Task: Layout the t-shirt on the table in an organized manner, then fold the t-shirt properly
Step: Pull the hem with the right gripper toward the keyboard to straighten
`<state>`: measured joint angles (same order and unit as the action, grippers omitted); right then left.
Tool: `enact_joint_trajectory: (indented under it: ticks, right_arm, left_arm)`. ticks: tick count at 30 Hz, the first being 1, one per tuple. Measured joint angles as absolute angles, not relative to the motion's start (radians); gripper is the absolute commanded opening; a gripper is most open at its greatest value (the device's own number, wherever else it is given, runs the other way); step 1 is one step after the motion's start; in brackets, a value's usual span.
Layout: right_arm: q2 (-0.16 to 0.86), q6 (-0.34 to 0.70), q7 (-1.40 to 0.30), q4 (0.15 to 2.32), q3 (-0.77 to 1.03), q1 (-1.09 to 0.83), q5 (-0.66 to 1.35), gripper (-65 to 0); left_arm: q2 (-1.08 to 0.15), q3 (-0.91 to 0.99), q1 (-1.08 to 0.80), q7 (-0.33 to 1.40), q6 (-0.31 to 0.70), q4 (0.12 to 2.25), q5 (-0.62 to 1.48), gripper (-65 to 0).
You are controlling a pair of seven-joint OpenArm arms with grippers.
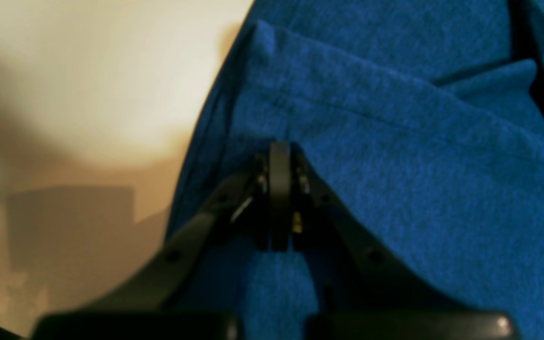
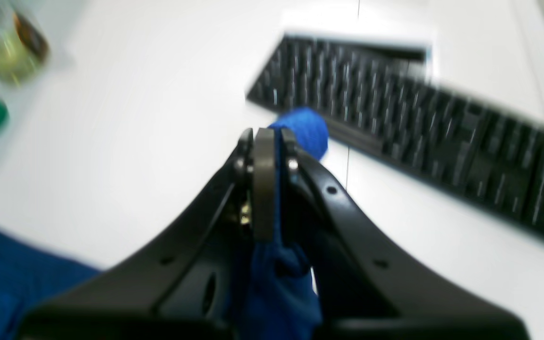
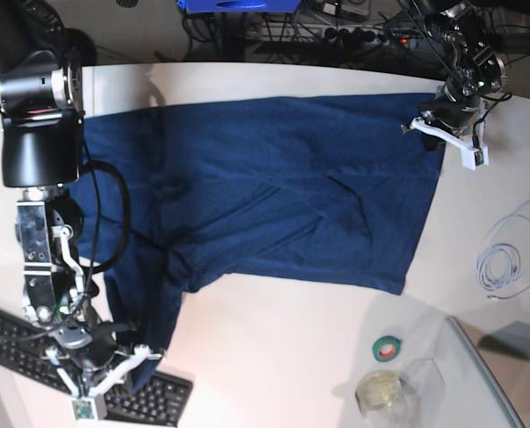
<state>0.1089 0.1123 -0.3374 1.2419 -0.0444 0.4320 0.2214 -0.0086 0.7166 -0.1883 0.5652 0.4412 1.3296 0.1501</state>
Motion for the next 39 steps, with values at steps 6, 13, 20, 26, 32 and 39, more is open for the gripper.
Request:
enact_joint_trajectory:
  ticks: [6,13,20,26,32,39]
  right_arm:
    - [0.104,0.112,-0.273,1.242,-0.044,0.434,0.221,-65.0]
    - [0.112,0.112,-0.218,1.240,-0.156,0.431,0.220,-65.0]
    - [0.084,0.113,-0.218,1.184,-0.400,0.379,0.228,-64.2]
    - [0.069,0.115,-0.266,1.097,-0.502,0.378,0.228,-41.4]
    - [0.083,0.113,-0.352,1.140,-0.508,0.376,0.228,-13.8]
    - [0.011,-0.014,-0.316,0.944,-0.197,0.441,0.220,-19.8]
  left_arm:
    - [-0.009,0.717,-0.188,0.565,0.441,1.330,0.150,-65.0]
    - [-0.009,0.717,-0.188,0.565,0.441,1.330,0.150,-65.0]
    - [-0.008,0.713,-0.186,0.565,0.441,1.330,0.150,-65.0]
    - [-0.009,0.713,-0.189,0.564,0.441,1.330,0.150,-65.0]
    - [-0.009,0.713,-0.189,0.565,0.441,1.330,0.150,-65.0]
    - [-0.009,0.714,-0.189,0.565,0.441,1.330,0.150,-65.0]
